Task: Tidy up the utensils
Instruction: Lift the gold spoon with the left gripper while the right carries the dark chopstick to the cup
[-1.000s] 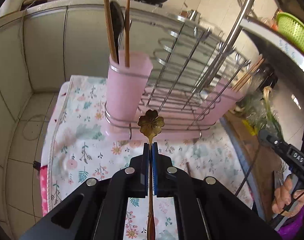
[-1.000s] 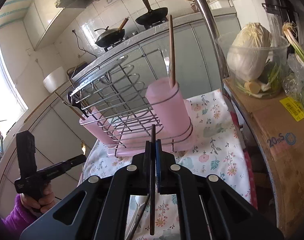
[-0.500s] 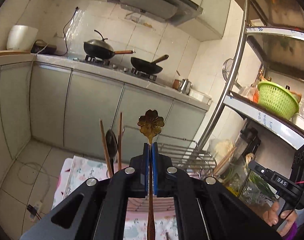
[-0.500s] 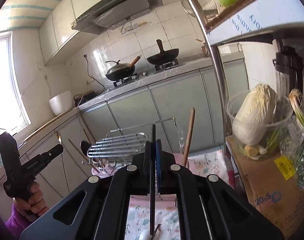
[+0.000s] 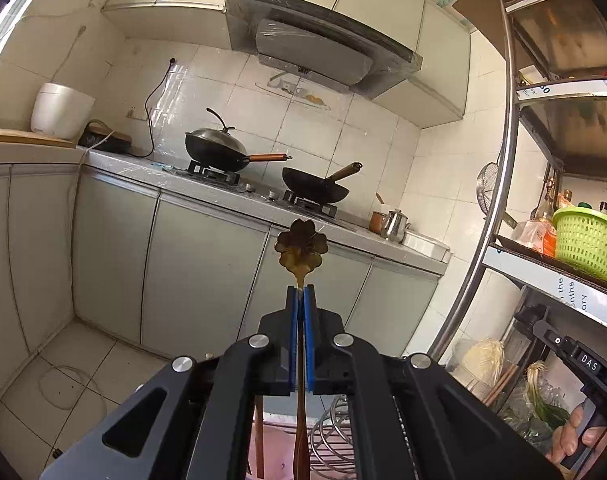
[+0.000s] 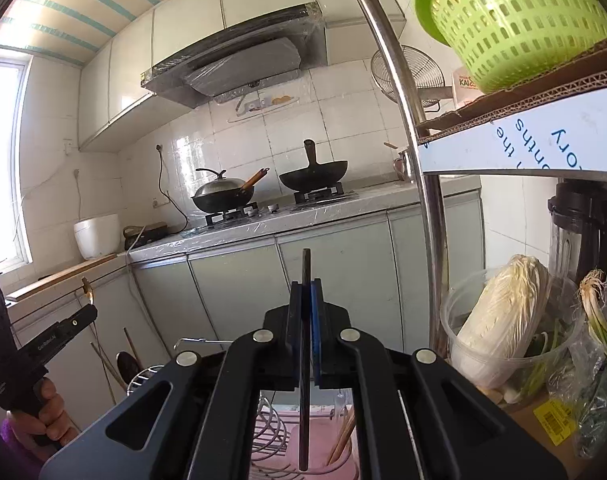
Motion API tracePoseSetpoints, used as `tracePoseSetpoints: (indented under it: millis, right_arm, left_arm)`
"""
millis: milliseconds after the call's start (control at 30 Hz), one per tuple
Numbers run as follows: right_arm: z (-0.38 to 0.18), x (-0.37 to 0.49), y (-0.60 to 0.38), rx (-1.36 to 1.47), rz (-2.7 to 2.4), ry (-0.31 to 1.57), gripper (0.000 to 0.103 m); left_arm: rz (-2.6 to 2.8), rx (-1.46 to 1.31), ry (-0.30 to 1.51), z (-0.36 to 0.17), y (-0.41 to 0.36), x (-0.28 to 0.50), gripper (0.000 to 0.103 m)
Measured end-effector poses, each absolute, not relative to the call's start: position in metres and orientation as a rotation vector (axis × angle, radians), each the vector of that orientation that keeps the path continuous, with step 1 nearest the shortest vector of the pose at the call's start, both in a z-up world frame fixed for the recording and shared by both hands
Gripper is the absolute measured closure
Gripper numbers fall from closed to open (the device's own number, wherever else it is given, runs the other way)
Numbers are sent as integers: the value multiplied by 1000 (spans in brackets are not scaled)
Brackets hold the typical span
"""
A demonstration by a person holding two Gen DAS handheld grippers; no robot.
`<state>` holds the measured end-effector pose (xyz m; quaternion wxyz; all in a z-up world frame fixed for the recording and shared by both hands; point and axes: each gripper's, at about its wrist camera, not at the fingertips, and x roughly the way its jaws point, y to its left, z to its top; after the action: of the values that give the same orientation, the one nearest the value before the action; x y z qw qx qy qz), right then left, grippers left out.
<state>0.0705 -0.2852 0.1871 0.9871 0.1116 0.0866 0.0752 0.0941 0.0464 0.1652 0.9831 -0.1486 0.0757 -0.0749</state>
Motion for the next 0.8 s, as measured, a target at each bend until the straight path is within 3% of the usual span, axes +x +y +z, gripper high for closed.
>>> tracePoseSetpoints:
  millis: [800]
  right_arm:
    - [116,65,-272,224,141,300,98]
  left_arm:
    - [-55,-219,59,118,35,87,100]
